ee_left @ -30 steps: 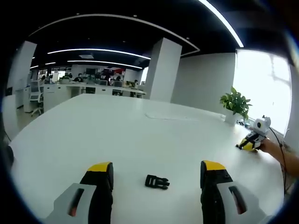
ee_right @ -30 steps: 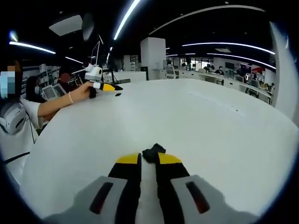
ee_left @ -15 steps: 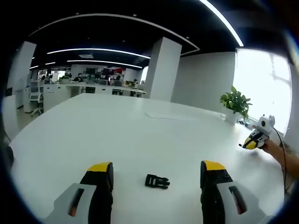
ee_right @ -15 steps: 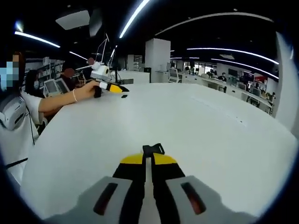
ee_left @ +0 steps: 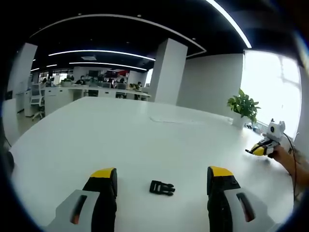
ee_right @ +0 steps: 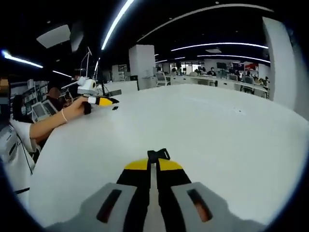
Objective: Snap the two parts of the plastic buckle together until the buckle closes and remains connected.
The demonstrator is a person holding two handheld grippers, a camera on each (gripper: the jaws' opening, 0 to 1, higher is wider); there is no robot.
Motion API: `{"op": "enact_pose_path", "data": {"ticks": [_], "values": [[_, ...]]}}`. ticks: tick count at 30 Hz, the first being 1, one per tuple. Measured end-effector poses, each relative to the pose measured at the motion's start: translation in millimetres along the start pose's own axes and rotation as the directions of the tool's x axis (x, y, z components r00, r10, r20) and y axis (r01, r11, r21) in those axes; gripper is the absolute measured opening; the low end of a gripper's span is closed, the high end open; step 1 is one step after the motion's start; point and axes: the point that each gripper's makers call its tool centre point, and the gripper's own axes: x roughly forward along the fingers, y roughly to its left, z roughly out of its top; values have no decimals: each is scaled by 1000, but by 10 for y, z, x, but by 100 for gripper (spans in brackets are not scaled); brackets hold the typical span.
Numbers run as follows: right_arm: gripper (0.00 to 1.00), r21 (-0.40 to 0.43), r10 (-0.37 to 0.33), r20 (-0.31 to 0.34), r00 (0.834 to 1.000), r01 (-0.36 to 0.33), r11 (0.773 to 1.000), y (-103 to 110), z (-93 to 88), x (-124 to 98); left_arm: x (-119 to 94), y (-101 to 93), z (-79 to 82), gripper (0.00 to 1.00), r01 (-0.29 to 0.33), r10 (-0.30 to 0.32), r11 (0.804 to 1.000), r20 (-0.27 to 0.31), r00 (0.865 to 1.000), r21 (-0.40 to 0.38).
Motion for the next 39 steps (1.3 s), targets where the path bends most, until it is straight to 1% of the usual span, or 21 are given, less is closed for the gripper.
{"op": "enact_pose_path", "data": {"ticks": [1,3,4,7,9,13,16,19,21,25,29,31,39], "values": [[4,-1,-14,-25,1000,14,1000,11,-38,22,-2,-1,-2,77,0,0,1000,0,1000,0],[4,17,-14,-2,1000,14,1000,44,8,45,-2,3,-2,77,-2,2,1000,-2,1000,1],[4,41,-23,-6,1000,23,999,60,8,47,1,4,-1,77,-2,2,1000,-2,1000,2],[4,30,-72,-23,997,72,997,49,23,75,-4,-5,-12,77,0,0,1000,-6,1000,5],[4,29,-87,-31,996,88,996,79,35,95,-7,-5,-14,77,0,0,1000,-6,1000,5],[4,54,-109,-39,993,111,992,127,58,124,-10,1,-15,77,1,-1,1000,-5,1000,-1],[4,54,-128,-51,991,130,990,219,63,157,-10,-3,-16,77,3,-3,1000,-5,1000,-2],[4,31,-189,-79,979,192,981,216,59,150,-5,2,-12,77,4,-4,1000,-5,1000,-5],[4,12,-237,-96,967,239,971,230,52,142,-2,4,-11,77,5,-5,1000,-5,1000,-7],[4,-65,-294,-123,948,288,955,228,52,158,-1,0,-17,77,7,-7,1000,-6,1000,-13],[4,-94,-303,-140,943,292,952,248,72,170,-1,-10,-17,77,9,-9,1000,-5,1000,-13],[4,-82,-288,-135,948,279,957,260,76,190,-2,-14,-16,77,10,-10,1000,-4,1000,-13],[5,-80,-266,-114,957,258,963,263,93,207,6,-15,-12,77,9,-9,1000,-3,1000,-14]]}}
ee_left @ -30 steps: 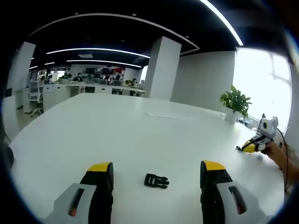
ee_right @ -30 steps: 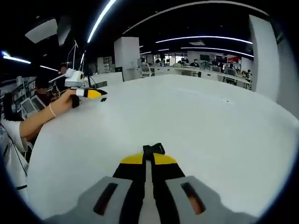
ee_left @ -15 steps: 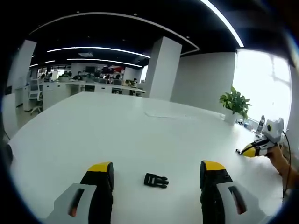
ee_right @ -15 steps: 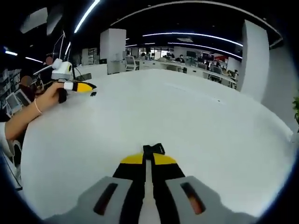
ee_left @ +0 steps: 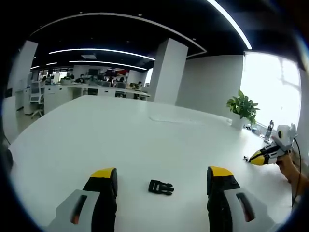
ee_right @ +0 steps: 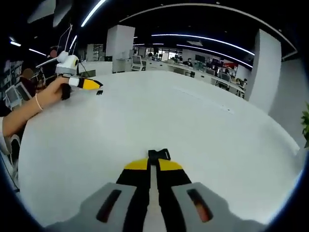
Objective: Snap the two parts of the plastic buckle together until the buckle closes and remains connected.
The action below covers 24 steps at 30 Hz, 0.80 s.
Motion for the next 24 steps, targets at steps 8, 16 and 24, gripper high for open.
{"op": "enact_pose_path", "data": {"ticks": [8,16,24], "values": [[17,24,-1,21,1000,0,1000,-21,22,-2,10,5,8,76,0,0,1000,0,1000,-1],[22,12,-5,27,1000,4,1000,-85,56,-23,13,13,16,76,1,-1,1000,0,1000,-3],[30,26,100,40,994,-101,995,-44,10,49,8,12,8,76,0,-1,1000,-1,1000,-4]]}}
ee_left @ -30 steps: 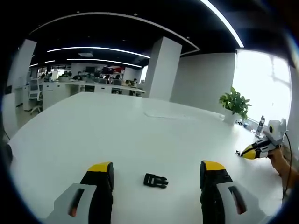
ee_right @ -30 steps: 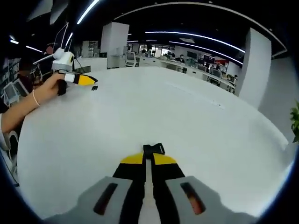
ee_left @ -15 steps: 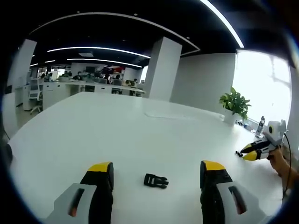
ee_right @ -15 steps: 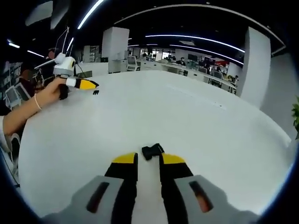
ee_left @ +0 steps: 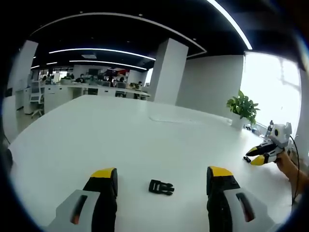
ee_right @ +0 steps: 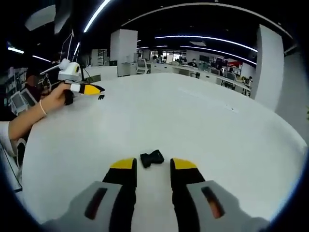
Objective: Snap the two parts of the plastic buckle together until the buckle closes and remains connected.
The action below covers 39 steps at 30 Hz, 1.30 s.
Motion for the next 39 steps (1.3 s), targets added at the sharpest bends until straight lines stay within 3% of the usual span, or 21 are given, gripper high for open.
{"op": "enact_pose_path", "data": {"ticks": [4,7,10,12,17,32,39], "values": [[41,9,-6,15,1000,6,1000,-99,-9,15,0,0,1,76,0,0,1000,1,1000,-1],[44,13,13,31,999,-14,1000,-146,-11,41,-4,-3,-5,76,0,0,1000,0,1000,1],[39,13,53,50,997,-53,998,-88,-12,52,-4,-2,-5,76,0,0,1000,0,1000,0],[33,-37,93,67,993,-90,995,-41,18,65,-6,-4,-7,76,1,-1,1000,0,1000,-1],[18,-55,133,63,989,-130,990,64,20,65,-10,-6,-13,76,1,-1,1000,-1,1000,-1],[17,-7,52,51,997,-51,999,1,18,27,-1,3,-3,76,2,-2,1000,0,1000,0],[17,33,-62,27,998,61,998,-178,-56,-50,14,13,8,76,2,-2,1000,0,1000,-1]]}}
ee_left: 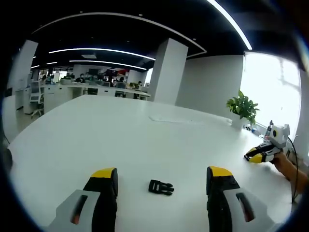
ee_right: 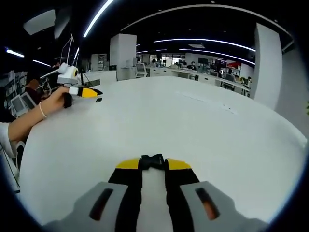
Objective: Snap the two parts of the plastic buckle together until the buckle closes and remains connected.
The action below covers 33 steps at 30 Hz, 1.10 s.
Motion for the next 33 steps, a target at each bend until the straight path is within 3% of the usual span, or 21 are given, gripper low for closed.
{"op": "enact_pose_path", "data": {"ticks": [9,13,19,33], "values": [[17,81,-103,-18,995,104,991,-108,-82,-138,-20,-19,-25,76,1,-1,1000,-2,1000,-1],[17,50,-179,-40,983,181,982,-138,-107,-214,-21,-22,-32,76,1,-1,1000,-5,1000,0],[17,130,-214,-13,977,214,968,-153,-79,-254,-21,-25,-41,76,2,-2,1000,-7,1000,-1],[18,130,-279,-12,960,279,952,-168,-95,-288,-21,-12,-37,75,2,-2,1000,-9,1000,-6]]}}
